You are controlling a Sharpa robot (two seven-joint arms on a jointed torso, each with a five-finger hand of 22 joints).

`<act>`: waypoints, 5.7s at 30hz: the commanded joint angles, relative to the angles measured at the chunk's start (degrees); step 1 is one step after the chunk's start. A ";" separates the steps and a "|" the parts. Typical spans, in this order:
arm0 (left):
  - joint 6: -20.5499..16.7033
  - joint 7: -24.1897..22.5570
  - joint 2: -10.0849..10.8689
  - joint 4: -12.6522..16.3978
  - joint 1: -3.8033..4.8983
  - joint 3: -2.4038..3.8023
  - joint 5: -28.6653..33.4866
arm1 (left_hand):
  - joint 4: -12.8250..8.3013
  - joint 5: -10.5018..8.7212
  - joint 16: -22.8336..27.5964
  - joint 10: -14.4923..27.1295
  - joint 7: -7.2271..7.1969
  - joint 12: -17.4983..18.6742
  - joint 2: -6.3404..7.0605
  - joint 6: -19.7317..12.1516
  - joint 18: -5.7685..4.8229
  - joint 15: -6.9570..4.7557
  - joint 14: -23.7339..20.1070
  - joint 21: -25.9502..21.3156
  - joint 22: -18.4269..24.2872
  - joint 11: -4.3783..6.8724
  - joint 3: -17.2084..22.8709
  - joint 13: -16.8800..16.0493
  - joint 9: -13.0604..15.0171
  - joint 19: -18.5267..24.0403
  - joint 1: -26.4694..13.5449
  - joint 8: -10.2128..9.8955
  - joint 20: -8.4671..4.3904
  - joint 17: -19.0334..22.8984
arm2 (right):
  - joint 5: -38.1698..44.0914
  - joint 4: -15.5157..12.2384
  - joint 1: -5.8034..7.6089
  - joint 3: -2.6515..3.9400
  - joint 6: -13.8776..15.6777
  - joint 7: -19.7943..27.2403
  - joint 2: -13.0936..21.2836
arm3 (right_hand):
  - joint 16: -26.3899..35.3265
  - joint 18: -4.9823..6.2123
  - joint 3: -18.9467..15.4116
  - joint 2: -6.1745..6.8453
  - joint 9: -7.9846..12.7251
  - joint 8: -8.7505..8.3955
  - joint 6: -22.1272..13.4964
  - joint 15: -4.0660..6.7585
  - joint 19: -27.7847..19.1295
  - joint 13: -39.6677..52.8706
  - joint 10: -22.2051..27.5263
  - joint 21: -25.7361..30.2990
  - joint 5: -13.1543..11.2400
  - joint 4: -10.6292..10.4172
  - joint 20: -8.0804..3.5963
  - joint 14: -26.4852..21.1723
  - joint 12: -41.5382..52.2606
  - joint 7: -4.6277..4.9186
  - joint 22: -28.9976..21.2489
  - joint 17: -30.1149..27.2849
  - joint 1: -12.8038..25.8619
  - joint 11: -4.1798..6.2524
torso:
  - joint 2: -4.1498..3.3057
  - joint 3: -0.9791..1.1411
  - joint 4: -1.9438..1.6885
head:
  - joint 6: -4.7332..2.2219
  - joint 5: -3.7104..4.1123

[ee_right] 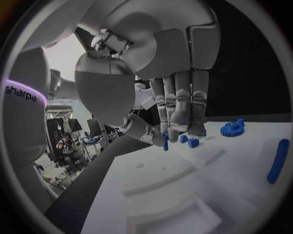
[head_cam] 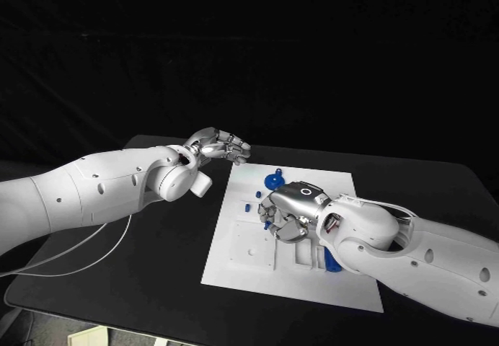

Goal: Assemble the parts on the task board

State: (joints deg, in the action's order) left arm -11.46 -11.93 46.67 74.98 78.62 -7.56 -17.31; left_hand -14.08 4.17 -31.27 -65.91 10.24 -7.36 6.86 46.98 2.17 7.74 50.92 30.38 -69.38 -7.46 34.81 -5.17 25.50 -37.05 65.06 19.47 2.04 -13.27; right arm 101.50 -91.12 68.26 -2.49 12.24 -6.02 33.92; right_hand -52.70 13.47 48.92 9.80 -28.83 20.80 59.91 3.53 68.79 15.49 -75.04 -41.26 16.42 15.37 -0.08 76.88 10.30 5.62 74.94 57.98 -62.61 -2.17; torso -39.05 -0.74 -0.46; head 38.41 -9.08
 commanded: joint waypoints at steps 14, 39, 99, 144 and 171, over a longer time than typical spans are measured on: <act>0.13 -0.59 -0.35 0.03 0.07 0.05 0.49 | 0.36 0.37 0.36 -0.18 -0.09 0.42 0.05 -0.39 0.69 0.05 0.37 -0.30 -0.16 -0.22 -0.12 0.12 -0.07 0.38 -0.47 0.02 -0.02 -0.11 | 3.01 1.43 -1.42 -0.91 -1.03 -0.31 -0.73 | -0.54 1.53 0.00 -0.18 -0.17 0.21 0.49 0.82 -0.10 0.20 -0.57 -0.57 -0.11 0.23 -0.45 -0.48 -0.28 0.13 1.13 -0.05 -0.11 0.14 | 0.01 0.05 0.04 | 0.63 -0.86; 0.73 -0.10 -0.06 -0.14 0.07 0.06 0.20 | 0.41 0.31 0.57 -0.07 -0.05 0.56 0.16 -0.54 0.66 0.10 0.27 -0.41 -0.30 -0.29 -0.20 0.20 -0.09 0.47 -0.62 0.02 0.01 -0.20 | 2.28 1.98 -2.23 -1.46 -1.19 -0.20 -0.52 | -0.64 1.53 -0.01 -0.21 -0.25 0.19 0.52 0.84 -0.09 0.32 -0.64 -0.69 0.15 0.19 -0.46 -0.45 -0.34 0.12 1.13 -0.05 0.02 0.16 | 0.01 0.01 0.08 | 1.06 -1.19; 1.75 0.78 0.13 -0.17 0.10 0.06 0.05 | 0.43 0.11 0.83 -0.08 -0.01 0.69 0.12 -0.68 0.67 0.15 0.25 -0.59 -0.54 -0.32 -0.23 0.28 -0.11 0.56 -0.63 0.08 0.06 -0.39 | -2.94 3.53 -2.49 -2.65 -0.65 0.27 -0.81 | 1.08 1.53 -8.25 4.11 1.75 -4.80 -8.03 -2.42 -4.90 -1.49 7.66 0.30 7.18 0.17 1.70 -3.92 -6.04 3.95 0.86 -3.51 2.74 -3.23 | 0.05 0.05 0.09 | 1.44 -0.66; 2.13 -1.09 -0.64 -2.45 0.08 0.05 0.17 | 0.53 0.05 0.95 -0.23 -0.01 0.72 0.14 -0.70 0.67 0.11 0.40 -0.72 -0.75 -0.28 -0.37 0.32 -0.10 0.49 -0.83 0.18 0.05 -0.63 | -6.26 2.01 4.97 4.42 -12.40 -1.43 10.99 | -1.09 1.53 -21.49 6.31 2.65 -5.13 -11.64 -3.70 -6.11 -3.58 12.21 0.92 -9.95 -0.83 1.58 -5.56 -6.45 4.06 0.43 -5.25 6.21 -4.54 | 0.08 0.02 0.16 | -0.56 2.48; 2.03 -1.10 -0.45 -2.35 0.07 0.05 1.31 | 0.60 0.08 1.01 -0.23 0.00 0.75 0.10 -0.76 0.68 0.11 0.42 -0.78 -0.81 -0.28 -0.43 0.34 -0.12 0.48 -0.96 0.19 0.04 -0.70 | -0.73 1.74 3.52 1.48 -13.29 -4.17 9.49 | -1.76 1.53 -16.90 2.93 2.57 -3.76 -10.44 -3.00 -5.66 -4.53 9.38 1.07 -13.61 -0.80 1.78 -5.55 -5.26 3.69 0.56 -6.35 -1.06 -3.80 | 0.00 0.00 0.02 | -0.45 2.94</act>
State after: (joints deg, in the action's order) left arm -9.90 -12.33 46.26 72.53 78.63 -7.56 -16.60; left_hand -13.78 4.17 -30.61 -65.91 10.33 -6.86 6.86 46.67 2.17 7.74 50.92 29.93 -70.14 -7.45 34.52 -4.88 25.44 -36.86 64.61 19.47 2.25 -13.89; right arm 99.26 -89.41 71.80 -1.03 -0.91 -9.88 43.44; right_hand -54.25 12.82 31.81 12.68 -26.24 16.91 49.17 0.00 62.73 11.02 -65.24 -40.39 3.09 14.65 1.84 71.36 4.86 9.25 74.96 51.71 -63.20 -6.04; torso -39.02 -0.74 -0.40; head 37.90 -6.15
